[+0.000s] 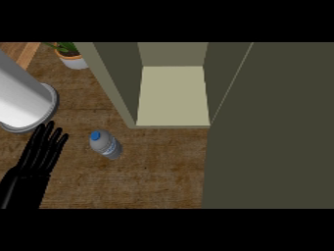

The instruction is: Pick up the bottled water, place it into the cabinet and close the cabinet

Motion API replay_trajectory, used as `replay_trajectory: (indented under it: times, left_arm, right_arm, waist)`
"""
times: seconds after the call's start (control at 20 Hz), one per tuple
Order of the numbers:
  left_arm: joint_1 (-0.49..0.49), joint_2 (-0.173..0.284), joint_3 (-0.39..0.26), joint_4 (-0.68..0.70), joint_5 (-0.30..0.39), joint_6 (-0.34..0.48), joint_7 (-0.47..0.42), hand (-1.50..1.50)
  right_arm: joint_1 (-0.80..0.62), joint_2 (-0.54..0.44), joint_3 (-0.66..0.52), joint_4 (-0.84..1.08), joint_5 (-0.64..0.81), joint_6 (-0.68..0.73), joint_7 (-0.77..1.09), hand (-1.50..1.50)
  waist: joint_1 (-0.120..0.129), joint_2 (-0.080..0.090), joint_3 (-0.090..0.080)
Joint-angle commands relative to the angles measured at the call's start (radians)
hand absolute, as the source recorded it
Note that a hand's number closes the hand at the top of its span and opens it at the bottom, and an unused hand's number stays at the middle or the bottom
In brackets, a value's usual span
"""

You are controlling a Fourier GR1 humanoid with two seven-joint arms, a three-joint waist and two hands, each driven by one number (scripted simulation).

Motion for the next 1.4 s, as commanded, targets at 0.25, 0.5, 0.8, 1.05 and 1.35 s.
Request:
replay_trajectory:
  times: [0.25,0.5,0.8,1.05,1.35]
  left_arm:
    - [-0.028,0.005,0.024,0.182,-0.086,-0.051,-0.123,-1.50]
    - [-0.224,0.059,0.102,0.483,-0.099,-0.084,-0.199,-1.50]
    - [-0.359,0.040,0.136,0.757,-0.106,-0.086,-0.273,-1.50]
    - [-0.405,0.094,0.184,0.987,-0.107,-0.166,-0.388,-1.50]
    - [-0.492,0.056,0.183,1.127,-0.104,-0.169,-0.413,-1.50]
  right_arm:
    - [0.004,-0.031,0.002,-0.056,-0.038,-0.006,0.048,-1.50]
    - [0.115,-0.043,0.038,-0.067,-0.018,0.026,-0.047,-1.50]
    - [0.024,-0.029,0.056,-0.025,0.020,-0.010,-0.023,-1.50]
    - [0.114,-0.045,0.083,-0.039,0.016,0.000,-0.081,-1.50]
    - [0.132,-0.064,0.098,-0.042,0.008,0.004,-0.111,-1.50]
  waist:
    - [0.002,0.000,0.000]
    - [-0.009,0.000,0.000]
    - [-0.009,0.003,-0.001]
    - [-0.011,0.002,-0.001]
    - [-0.012,0.002,-0.001]
